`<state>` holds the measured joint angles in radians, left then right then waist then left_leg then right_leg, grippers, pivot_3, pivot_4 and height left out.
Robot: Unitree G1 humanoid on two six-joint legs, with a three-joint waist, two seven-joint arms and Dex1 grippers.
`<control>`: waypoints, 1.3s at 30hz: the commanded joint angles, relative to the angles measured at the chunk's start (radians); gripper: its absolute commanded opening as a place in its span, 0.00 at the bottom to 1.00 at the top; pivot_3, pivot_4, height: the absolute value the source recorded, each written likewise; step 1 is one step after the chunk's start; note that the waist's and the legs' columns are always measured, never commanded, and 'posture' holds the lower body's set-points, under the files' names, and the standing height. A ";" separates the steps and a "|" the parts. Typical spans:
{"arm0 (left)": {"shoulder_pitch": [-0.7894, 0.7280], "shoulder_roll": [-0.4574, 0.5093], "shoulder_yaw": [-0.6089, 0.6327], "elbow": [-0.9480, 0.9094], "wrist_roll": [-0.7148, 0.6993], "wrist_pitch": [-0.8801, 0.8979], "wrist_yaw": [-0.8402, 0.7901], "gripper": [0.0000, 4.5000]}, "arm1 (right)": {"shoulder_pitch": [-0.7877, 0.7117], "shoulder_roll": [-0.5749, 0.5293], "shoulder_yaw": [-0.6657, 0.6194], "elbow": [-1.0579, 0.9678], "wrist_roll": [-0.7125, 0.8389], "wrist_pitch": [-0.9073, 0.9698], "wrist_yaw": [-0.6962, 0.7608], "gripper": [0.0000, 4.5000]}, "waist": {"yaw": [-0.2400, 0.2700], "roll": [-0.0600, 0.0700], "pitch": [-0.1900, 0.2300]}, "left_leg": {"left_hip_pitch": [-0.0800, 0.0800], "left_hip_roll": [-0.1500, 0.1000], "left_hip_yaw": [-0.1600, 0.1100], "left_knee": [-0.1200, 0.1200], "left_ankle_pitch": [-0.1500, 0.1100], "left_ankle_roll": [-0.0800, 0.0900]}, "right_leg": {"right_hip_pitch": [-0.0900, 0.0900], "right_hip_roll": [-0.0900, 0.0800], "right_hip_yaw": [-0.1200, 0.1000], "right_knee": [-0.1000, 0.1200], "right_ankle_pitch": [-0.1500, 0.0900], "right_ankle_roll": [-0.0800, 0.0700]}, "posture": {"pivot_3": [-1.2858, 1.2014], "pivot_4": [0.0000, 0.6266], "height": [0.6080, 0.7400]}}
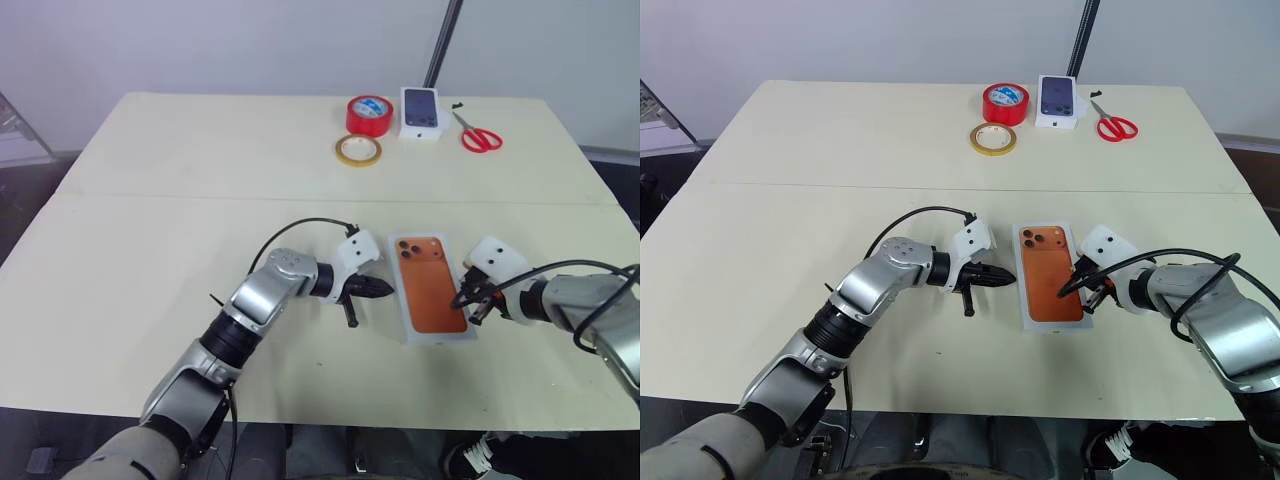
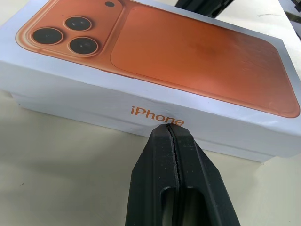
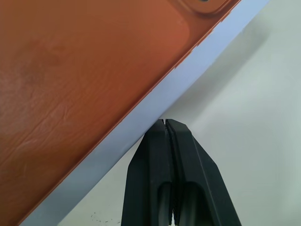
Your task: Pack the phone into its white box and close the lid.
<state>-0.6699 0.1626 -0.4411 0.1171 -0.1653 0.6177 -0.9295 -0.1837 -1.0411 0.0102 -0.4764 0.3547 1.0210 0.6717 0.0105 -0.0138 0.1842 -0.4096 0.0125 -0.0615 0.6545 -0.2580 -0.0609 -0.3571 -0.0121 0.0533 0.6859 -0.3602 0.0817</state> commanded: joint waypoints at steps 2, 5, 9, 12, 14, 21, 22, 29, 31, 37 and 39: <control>0.001 -0.023 -0.017 -0.025 -0.005 -0.014 0.000 0.00 | 0.001 0.002 -0.035 -0.019 -0.001 -0.015 0.007 0.01 | 0.000 0.000 0.000 | 0.000 0.000 0.000 0.000 0.000 0.000 | 0.000 0.000 0.000 0.000 0.000 0.000 | 0.52 0.24 1.00; 0.004 -0.020 -0.017 -0.024 -0.003 -0.014 0.000 0.00 | 0.004 -0.001 -0.043 -0.025 0.002 -0.012 0.008 0.01 | 0.000 0.000 0.000 | 0.000 0.000 0.000 0.000 0.000 0.000 | 0.000 0.000 0.000 0.000 0.000 0.000 | 0.52 0.24 1.00; 0.006 -0.016 -0.014 -0.020 -0.002 -0.015 0.003 0.00 | 0.010 -0.007 -0.050 -0.030 0.001 -0.014 0.012 0.01 | 0.000 0.000 0.000 | 0.000 0.000 0.000 0.000 0.000 0.000 | 0.000 0.000 0.000 0.000 0.000 0.000 | 0.52 0.24 1.00; 0.006 -0.014 -0.006 -0.020 -0.004 -0.011 0.011 0.00 | 0.033 -0.038 -0.081 -0.034 -0.007 -0.039 0.032 0.01 | 0.001 0.000 0.000 | 0.000 0.000 0.000 0.000 0.000 0.000 | 0.000 0.000 0.000 0.000 0.000 0.000 | 0.52 0.24 1.00; 0.008 -0.010 -0.004 -0.024 -0.006 -0.010 0.012 0.00 | 0.058 -0.072 -0.129 -0.045 -0.004 -0.063 0.066 0.01 | 0.002 0.000 0.000 | 0.000 0.000 0.000 0.000 0.000 0.000 | 0.000 0.000 0.000 0.000 0.000 0.000 | 0.52 0.24 1.00; 0.010 -0.006 0.009 -0.023 -0.015 -0.009 0.015 0.00 | 0.129 -0.132 -0.240 -0.060 0.006 -0.109 0.148 0.01 | 0.000 0.000 0.000 | 0.000 0.000 0.000 0.000 0.000 0.000 | 0.000 0.000 0.000 0.000 0.000 0.000 | 0.52 0.24 1.00; 0.011 -0.004 0.009 -0.024 -0.015 -0.009 0.014 0.00 | 0.136 -0.134 -0.249 -0.061 0.005 -0.114 0.154 0.01 | 0.000 0.000 0.000 | 0.000 0.000 0.000 0.000 0.000 0.000 | 0.000 0.000 0.000 0.000 0.000 0.000 | 0.52 0.24 1.00; -0.010 0.001 0.126 -0.028 -0.097 0.048 0.035 0.00 | 0.195 -0.109 -0.319 -0.192 0.093 -0.117 0.236 0.01 | 0.000 0.000 0.000 | 0.000 0.001 0.000 0.000 0.000 0.000 | 0.000 0.001 0.000 0.000 0.000 0.000 | 0.52 0.24 1.00; -0.039 -0.020 0.159 -0.022 -0.117 0.063 0.054 0.00 | 0.210 -0.093 -0.307 -0.218 0.103 -0.103 0.223 0.01 | 0.000 0.000 0.000 | 0.000 0.001 0.000 0.000 0.000 0.000 | 0.000 0.001 0.000 0.000 0.000 0.000 | 0.52 0.24 1.00; -0.136 -0.093 0.092 0.106 -0.029 -0.001 0.111 0.00 | 0.251 -0.064 -0.240 -0.233 0.081 -0.091 0.169 0.01 | 0.004 0.000 0.000 | -0.001 -0.001 0.000 0.004 -0.001 0.002 | 0.002 0.000 -0.001 0.000 0.000 0.000 | 0.52 0.24 1.00; -0.167 -0.119 0.055 0.195 0.012 -0.027 0.123 0.00 | 0.270 -0.058 -0.227 -0.240 0.081 -0.089 0.157 0.01 | 0.002 0.000 0.000 | -0.001 -0.001 0.000 0.005 -0.001 0.002 | 0.002 0.000 -0.001 0.000 0.000 0.000 | 0.52 0.24 1.00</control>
<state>-0.8152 0.0562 -0.3580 0.2712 -0.1866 0.6202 -0.8187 0.0805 -1.1076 -0.2128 -0.6844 0.4382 0.9320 0.8400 0.0124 -0.0140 0.1843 -0.4101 0.0117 -0.0618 0.6590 -0.2592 -0.0588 -0.3551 -0.0121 0.0526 0.6859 -0.3603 0.0822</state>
